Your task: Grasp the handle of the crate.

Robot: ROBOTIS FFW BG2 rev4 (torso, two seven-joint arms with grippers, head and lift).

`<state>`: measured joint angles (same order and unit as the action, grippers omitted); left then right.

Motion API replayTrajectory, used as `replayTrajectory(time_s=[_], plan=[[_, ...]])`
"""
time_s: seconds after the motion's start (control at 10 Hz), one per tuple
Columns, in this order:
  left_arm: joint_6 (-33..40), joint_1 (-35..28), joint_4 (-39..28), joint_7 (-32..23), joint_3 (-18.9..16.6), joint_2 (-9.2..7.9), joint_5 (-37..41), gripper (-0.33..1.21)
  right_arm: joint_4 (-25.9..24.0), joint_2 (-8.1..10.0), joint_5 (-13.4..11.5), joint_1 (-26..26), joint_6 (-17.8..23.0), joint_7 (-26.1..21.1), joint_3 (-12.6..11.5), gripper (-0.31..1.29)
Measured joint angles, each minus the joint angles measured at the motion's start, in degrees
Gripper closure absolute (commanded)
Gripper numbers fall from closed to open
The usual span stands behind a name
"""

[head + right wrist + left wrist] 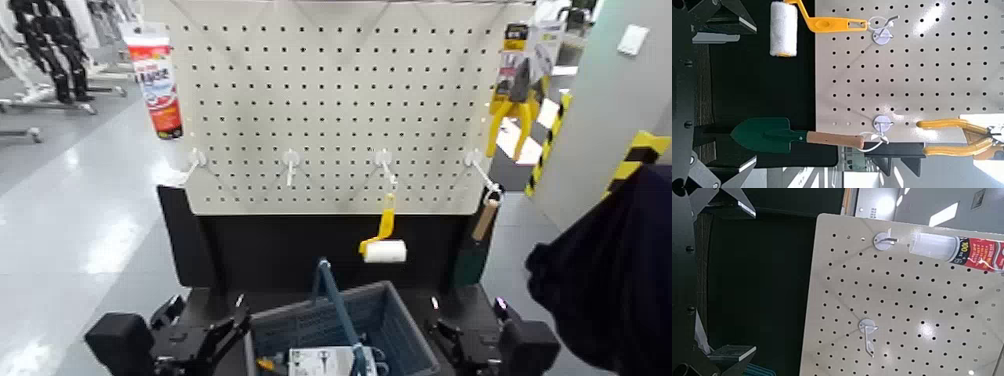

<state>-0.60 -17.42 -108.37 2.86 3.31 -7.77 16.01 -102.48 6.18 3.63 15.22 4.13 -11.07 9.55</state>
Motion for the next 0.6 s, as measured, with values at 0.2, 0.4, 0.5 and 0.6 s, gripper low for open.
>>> replayTrajectory(time_s=[0.2,0.4,0.5,0.6], plan=[[0.1,-0.7,0.0,0.5,-0.5,-0.02,0.1,0.11,-0.1,-0.03,0.0,0.1,-0.1,0.0,-0.1,0.14],[0.5,-1.3,0.0,0.5,-0.7,-0.05,-0.1,0.11,-0.2,-0.06,0.0,0.3,-0.4,0.0,-0.2,0.14],[0.5,-1.2,0.0,0.5,-0.7,0.01,-0.1,0.11,-0.3,-0.1,0.0,0.3,-0.5,0.0,-0.2,0.14],[0.3,-0.9,0.0,0.5,-0.7,0.14,0.2,0.11,-0.2,-0.12,0.0,0.3,-0.5,0.0,-0.1,0.14]])
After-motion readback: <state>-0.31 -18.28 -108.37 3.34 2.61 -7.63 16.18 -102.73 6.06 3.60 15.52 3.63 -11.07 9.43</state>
